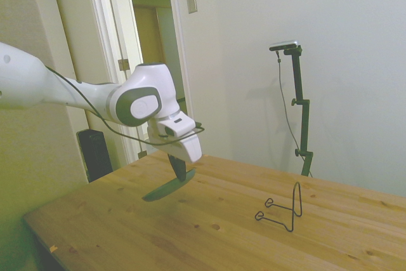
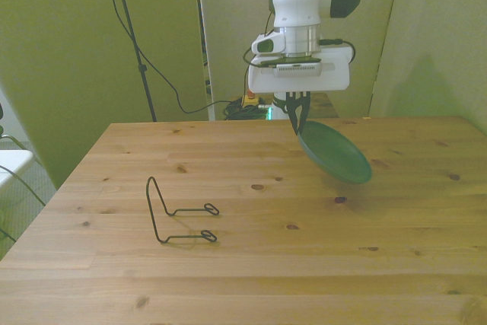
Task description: Load the plate
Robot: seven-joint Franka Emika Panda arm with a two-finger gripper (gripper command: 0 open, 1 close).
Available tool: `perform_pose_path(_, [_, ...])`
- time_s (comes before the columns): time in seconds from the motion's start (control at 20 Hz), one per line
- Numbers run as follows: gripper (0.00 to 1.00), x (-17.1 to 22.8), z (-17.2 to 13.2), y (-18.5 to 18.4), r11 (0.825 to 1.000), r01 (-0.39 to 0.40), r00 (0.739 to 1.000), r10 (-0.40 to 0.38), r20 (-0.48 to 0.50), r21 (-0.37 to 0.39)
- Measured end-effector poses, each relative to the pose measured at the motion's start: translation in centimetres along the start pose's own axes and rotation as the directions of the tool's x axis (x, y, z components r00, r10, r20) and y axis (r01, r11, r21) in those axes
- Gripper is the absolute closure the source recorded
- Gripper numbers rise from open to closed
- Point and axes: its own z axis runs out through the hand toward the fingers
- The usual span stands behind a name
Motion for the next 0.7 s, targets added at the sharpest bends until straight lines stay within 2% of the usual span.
perform_pose_path(0.15, [1.00,1.8,-3.4,-0.3,0.997,0.036,0.996,-0.041,-0.077,-0.068])
perform_pose_path(0.25, [1.00,3.5,-4.5,-0.4,0.993,0.045,0.989,-0.060,-0.132,-0.113])
perform_pose_path(0.45, [1.00,7.7,-4.4,-0.5,0.976,0.042,0.971,-0.090,-0.223,-0.212])
perform_pose_path(0.7, [1.00,11.7,-4.5,-0.5,0.960,0.022,0.946,-0.110,-0.304,-0.279])
